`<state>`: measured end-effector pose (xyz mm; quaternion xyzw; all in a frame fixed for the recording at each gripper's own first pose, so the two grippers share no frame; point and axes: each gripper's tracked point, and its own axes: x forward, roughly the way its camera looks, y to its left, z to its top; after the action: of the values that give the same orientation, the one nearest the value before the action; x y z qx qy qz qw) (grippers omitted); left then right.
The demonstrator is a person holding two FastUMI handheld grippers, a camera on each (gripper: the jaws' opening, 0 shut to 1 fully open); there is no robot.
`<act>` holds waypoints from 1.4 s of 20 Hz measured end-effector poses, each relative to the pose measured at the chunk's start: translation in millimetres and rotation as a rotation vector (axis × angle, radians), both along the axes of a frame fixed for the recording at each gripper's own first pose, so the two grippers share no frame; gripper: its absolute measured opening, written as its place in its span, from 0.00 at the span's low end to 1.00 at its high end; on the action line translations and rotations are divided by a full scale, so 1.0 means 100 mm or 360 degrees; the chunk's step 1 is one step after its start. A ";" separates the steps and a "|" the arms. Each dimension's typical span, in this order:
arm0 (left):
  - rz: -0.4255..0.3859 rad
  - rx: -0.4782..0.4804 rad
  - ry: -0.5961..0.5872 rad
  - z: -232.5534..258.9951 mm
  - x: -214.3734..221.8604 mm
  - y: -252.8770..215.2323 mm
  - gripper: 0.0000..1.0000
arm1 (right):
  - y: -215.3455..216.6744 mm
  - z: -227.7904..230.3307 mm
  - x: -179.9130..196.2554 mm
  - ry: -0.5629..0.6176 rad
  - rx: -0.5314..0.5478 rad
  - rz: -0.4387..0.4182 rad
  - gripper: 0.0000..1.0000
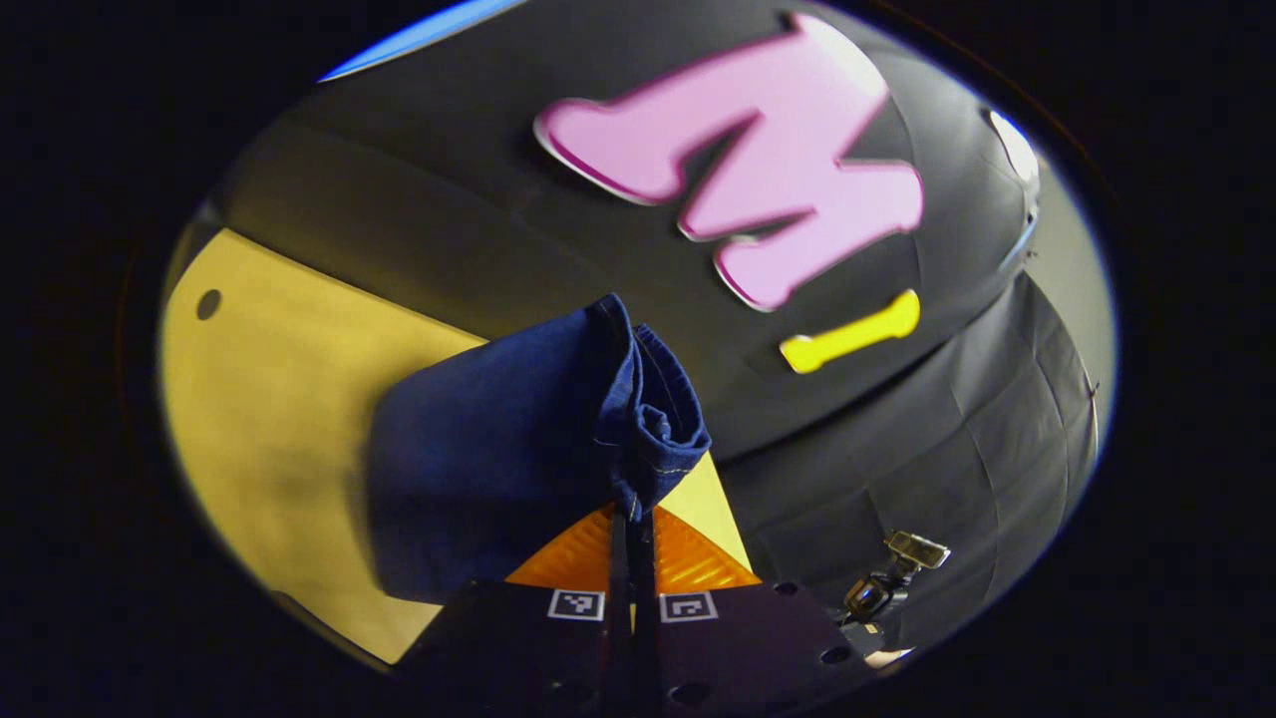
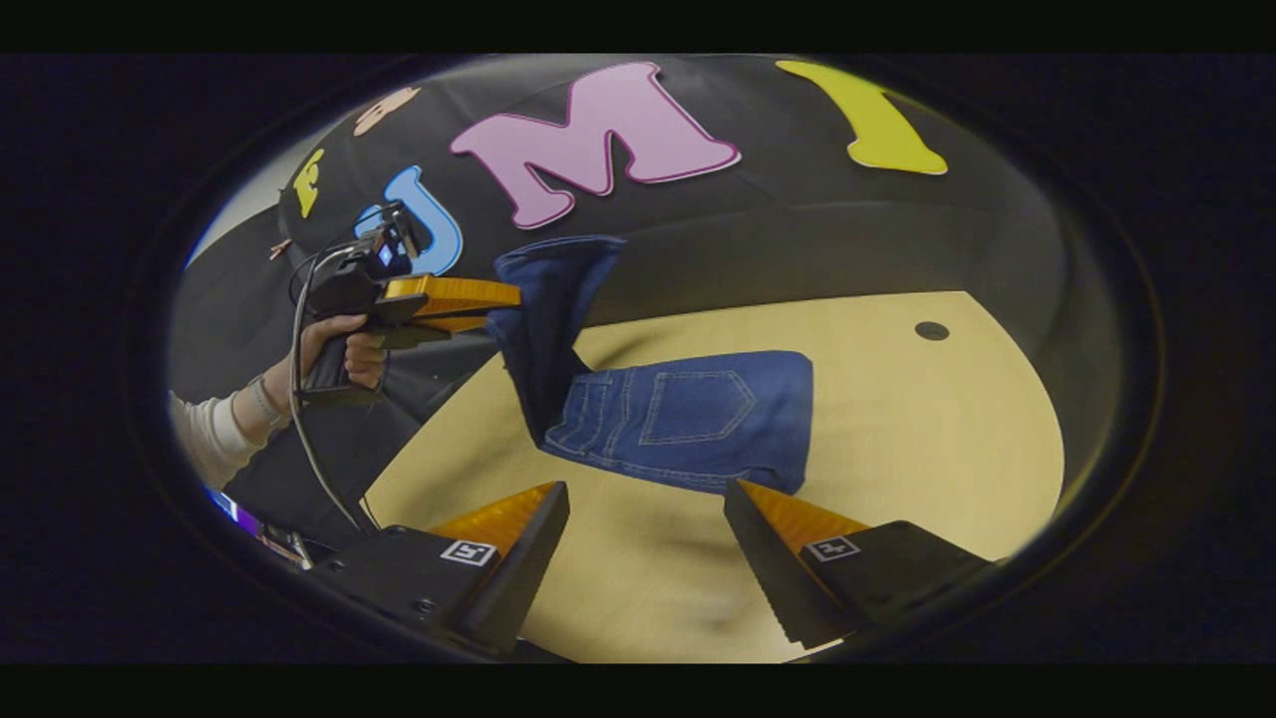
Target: Grasp the waist and the cuffs of the jeans and fold them to make the two legs overlap; first hold the waist and fold one-third of the jeans toward the cuffs, then hold the cuffs and fold the remaining one-third in the same direction to finish folding.
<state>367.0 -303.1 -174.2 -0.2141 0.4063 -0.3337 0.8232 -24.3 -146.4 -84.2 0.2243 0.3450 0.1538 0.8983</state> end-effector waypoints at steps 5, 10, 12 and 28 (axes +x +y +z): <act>-0.0030 0.0543 0.0283 -1.33 -0.36 -0.23 0.06 | -0.38 -0.04 -0.01 0.0002 -0.0006 -0.0081 0.96; 0.0161 0.0552 0.0385 -1.39 -0.37 -0.29 0.16 | -0.59 0.04 -0.04 -0.0061 -0.0078 -0.0086 0.96; 0.0172 0.0545 0.0302 -1.24 -0.45 -0.36 0.43 | -0.64 0.10 -0.04 -0.0113 -0.0134 -0.0076 0.96; 0.0689 0.0693 -0.1224 1.79 -2.98 0.86 0.90 | -0.48 2.48 -1.08 -0.0980 -0.0610 -0.0417 0.98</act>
<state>69.0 -217.3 4.9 0.0222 0.0795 -0.1172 0.9897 -132.5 -194.4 163.8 0.0378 0.0501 0.0305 0.9976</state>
